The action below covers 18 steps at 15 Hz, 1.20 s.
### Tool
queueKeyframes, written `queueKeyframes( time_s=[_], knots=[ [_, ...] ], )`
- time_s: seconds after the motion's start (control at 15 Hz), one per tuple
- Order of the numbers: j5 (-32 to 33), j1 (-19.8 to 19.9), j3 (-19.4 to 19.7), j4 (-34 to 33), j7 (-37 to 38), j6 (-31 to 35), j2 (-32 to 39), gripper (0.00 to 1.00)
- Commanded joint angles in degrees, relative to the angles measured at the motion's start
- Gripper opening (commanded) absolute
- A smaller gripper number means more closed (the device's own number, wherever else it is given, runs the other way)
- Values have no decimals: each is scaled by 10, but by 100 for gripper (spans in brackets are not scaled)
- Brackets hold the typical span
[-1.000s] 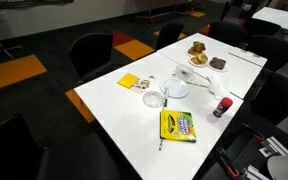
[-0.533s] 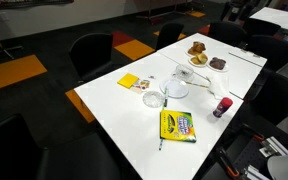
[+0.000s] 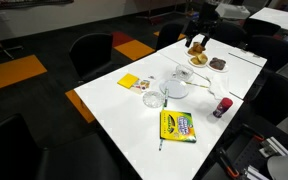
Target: Pick up the glass lid from the table and put on the glass bowl.
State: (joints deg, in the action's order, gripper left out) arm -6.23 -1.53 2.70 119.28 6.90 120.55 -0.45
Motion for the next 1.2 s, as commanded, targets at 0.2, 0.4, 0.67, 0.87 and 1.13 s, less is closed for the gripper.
queueKeyframes(
  time_s=[0.2,0.4,0.67,0.87,1.13],
  knots=[
    [-29,-8,-36,-50,12,23,126,100],
    [-24,-18,-47,-52,19,36,155,100],
    [7,-40,-56,-42,20,93,184,100],
    [27,-57,-62,-35,15,154,210,100],
    [37,-64,-64,-37,14,172,223,100]
  ],
)
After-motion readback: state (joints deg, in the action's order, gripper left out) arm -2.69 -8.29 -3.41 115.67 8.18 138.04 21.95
